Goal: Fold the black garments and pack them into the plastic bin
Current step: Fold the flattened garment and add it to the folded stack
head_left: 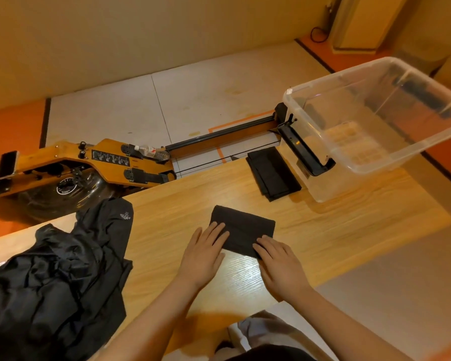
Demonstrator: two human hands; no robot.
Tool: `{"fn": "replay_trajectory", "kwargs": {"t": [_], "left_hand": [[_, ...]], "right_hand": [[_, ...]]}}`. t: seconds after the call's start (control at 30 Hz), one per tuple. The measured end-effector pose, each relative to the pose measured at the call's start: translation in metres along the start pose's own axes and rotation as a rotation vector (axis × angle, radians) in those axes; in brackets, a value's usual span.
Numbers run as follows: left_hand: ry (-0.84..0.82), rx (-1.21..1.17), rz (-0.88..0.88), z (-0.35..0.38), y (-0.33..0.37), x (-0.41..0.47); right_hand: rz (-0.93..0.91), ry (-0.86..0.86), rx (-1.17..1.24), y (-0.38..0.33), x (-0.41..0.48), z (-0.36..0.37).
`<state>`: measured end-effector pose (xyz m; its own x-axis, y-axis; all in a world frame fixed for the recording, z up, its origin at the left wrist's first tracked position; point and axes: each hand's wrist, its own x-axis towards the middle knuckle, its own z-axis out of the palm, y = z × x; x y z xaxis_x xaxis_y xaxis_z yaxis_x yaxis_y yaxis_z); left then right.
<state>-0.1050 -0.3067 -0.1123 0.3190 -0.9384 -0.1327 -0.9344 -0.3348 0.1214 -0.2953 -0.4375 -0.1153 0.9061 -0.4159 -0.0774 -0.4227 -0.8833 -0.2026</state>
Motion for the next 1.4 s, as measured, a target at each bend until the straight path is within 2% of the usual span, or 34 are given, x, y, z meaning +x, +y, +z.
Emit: {"fn": "replay_trajectory", "kwargs": {"t": [0.1,0.2,0.37,0.43,0.53,0.6,0.7,0.8,0.97,1.1,1.23,1.4], "left_hand": [[-0.051,-0.036,-0.066,0.010,0.004,-0.015],[-0.012,-0.117,-0.171,0.010,0.010,-0.023],[0.187,-0.415,-0.362,-0.005,0.017,-0.015],[0.213,-0.487,-0.427,-0.014,0.017,0.002],[0.120,-0.520,-0.526,-0.023,0.011,0.031],[-0.013,-0.467,-0.539,-0.027,0.005,0.050],[-0.233,-0.441,-0.617,-0.033,-0.004,0.072],[-0.373,-0.507,-0.726,-0.036,-0.005,0.085],[-0.409,-0.599,-0.723,-0.032,-0.006,0.093],[-0.366,-0.779,-0.664,-0.034,-0.013,0.080],[-0.324,-1.134,-0.593,-0.046,-0.020,0.069],[-0.405,-1.243,-0.521,-0.073,-0.037,0.096]], "right_hand": [[0.042,-0.074,-0.067,0.002,-0.015,0.008],[0.032,-0.091,-0.062,-0.001,-0.019,0.004],[0.164,0.081,0.190,0.001,-0.013,-0.012],[0.216,0.143,0.241,0.006,0.002,-0.016],[0.292,0.151,0.305,0.010,0.026,-0.022],[0.323,0.085,0.290,0.014,0.043,-0.024],[0.291,-0.048,0.179,0.020,0.061,-0.026],[0.254,-0.109,0.207,0.024,0.070,-0.028],[0.184,-0.155,0.420,0.034,0.072,-0.030],[0.149,-0.146,0.657,0.040,0.062,-0.037],[0.325,-0.139,1.026,0.042,0.059,-0.048],[0.555,-0.071,1.239,0.032,0.067,-0.058]]}}
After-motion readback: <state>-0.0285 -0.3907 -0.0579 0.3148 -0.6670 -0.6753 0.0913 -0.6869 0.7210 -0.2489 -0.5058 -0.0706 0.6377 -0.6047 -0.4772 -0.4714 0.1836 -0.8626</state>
